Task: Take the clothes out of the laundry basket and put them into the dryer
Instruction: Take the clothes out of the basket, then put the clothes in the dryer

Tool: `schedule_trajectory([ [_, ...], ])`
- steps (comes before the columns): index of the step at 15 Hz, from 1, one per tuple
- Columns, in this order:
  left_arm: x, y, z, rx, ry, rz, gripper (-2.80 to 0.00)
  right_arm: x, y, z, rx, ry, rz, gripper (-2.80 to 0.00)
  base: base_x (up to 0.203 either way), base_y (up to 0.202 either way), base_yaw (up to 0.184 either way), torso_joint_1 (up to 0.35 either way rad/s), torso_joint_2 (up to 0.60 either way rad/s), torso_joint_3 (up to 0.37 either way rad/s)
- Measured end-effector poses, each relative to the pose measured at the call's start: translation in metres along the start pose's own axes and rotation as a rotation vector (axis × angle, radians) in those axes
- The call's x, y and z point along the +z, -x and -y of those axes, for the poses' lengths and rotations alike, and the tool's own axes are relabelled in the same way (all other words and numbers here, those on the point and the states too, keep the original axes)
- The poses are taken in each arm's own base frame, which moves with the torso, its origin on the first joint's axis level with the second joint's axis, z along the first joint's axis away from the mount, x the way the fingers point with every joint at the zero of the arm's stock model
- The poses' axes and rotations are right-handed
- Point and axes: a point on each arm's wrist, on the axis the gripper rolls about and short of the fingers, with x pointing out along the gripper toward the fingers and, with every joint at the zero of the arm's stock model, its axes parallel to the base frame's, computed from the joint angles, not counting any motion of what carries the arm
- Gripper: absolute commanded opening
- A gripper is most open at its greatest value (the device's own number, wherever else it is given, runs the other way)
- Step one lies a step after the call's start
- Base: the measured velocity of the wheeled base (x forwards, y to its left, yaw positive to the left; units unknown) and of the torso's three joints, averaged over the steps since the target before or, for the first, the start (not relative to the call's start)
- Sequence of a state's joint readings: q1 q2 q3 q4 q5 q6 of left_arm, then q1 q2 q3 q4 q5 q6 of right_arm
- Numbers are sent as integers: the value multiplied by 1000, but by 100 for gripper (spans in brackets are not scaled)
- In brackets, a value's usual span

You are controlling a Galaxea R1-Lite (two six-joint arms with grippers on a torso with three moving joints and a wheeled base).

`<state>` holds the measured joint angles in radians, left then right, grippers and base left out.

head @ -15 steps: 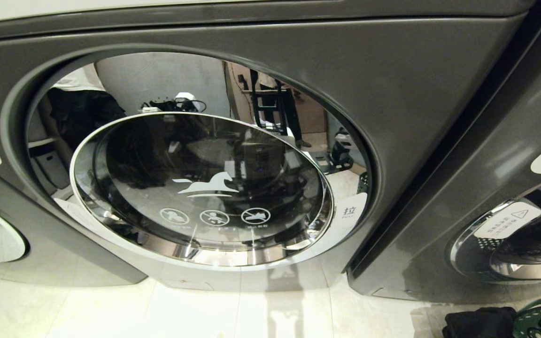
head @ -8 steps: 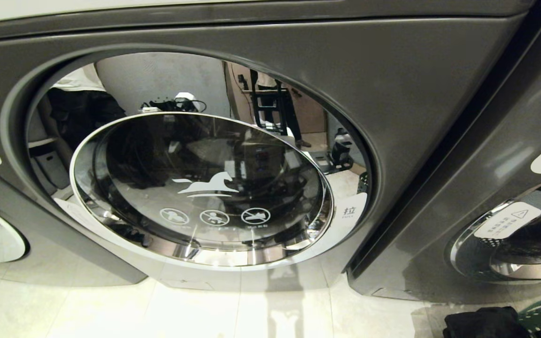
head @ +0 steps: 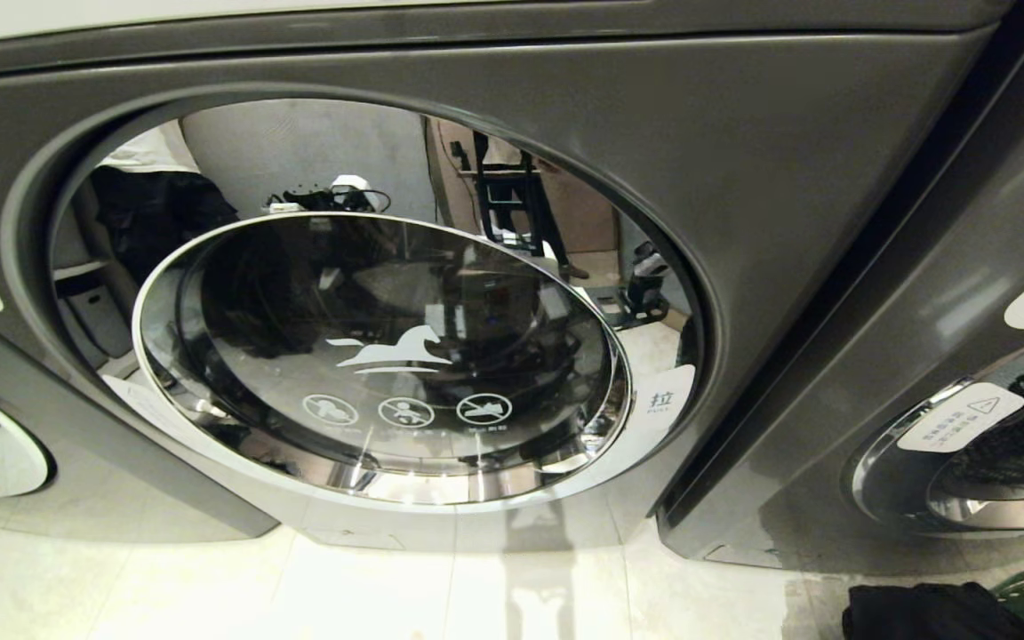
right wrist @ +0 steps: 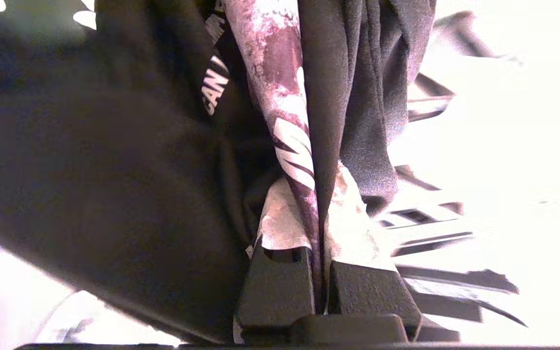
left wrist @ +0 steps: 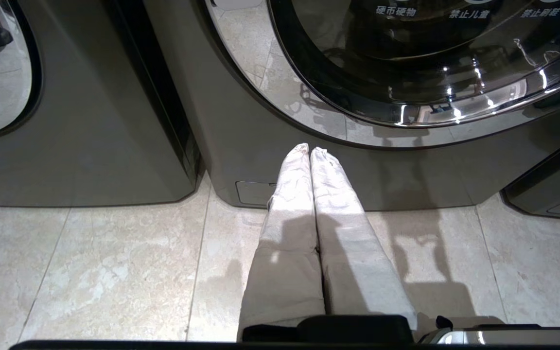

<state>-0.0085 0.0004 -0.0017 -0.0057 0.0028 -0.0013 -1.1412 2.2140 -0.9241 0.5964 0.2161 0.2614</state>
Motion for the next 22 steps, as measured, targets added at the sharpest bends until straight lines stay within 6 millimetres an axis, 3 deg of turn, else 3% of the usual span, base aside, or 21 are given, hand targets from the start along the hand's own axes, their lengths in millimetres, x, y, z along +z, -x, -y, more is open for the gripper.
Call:
schedule_trajectory([
  [2, 0, 0, 0, 0, 0, 0, -280, -27, 25, 20, -9, 83, 77, -280, 0, 0, 0, 0, 0, 0],
  [5, 0, 0, 0, 0, 0, 0, -280, -71, 63, 34, -18, 262, 253, -280, 0, 0, 0, 0, 0, 0],
  [11, 0, 0, 0, 0, 0, 0, -280, -165, 116, 28, 22, 702, 730, -280, 0, 0, 0, 0, 0, 0],
  [14, 0, 0, 0, 0, 0, 0, -280, -193, 128, 4, 84, 888, 932, -280, 0, 0, 0, 0, 0, 0],
  [19, 0, 0, 0, 0, 0, 0, -280, -241, 132, -37, 254, 1050, 1081, -280, 0, 0, 0, 0, 0, 0],
  [22, 0, 0, 0, 0, 0, 0, -280, -273, 115, -34, 313, 1171, 1088, -280, 0, 0, 0, 0, 0, 0],
])
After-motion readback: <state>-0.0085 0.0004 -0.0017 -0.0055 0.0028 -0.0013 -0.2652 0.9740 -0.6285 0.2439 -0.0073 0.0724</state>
